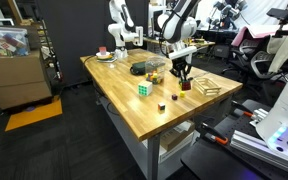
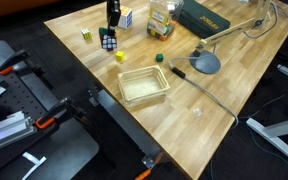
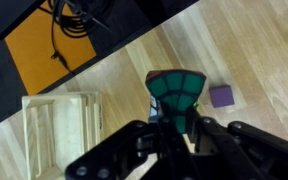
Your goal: Move the rubik's cube next to the green block closer to you
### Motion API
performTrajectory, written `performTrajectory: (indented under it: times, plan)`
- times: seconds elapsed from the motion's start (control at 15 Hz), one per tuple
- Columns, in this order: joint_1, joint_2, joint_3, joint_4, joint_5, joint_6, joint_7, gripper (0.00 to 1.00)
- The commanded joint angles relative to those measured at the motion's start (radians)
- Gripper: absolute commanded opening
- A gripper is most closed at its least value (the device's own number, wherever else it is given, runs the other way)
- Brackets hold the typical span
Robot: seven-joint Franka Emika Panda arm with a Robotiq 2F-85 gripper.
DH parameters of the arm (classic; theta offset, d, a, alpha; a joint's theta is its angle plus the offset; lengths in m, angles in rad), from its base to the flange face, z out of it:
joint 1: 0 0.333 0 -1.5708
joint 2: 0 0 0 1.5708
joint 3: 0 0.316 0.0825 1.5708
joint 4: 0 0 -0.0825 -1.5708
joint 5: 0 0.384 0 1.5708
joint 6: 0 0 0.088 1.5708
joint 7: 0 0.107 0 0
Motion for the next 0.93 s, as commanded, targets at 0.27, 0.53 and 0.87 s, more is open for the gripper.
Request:
performTrajectory:
  times: [0.27, 0.53, 0.87]
  plan:
    - [-0.001, 0.034, 0.073, -0.030, 0.288, 0.070, 0.238, 0.04]
    - [0.005, 0.030, 0.089, -0.071, 0.370, 0.097, 0.331, 0.04]
    - [0.005, 0.057, 0.082, -0.089, 0.364, 0.118, 0.380, 0.04]
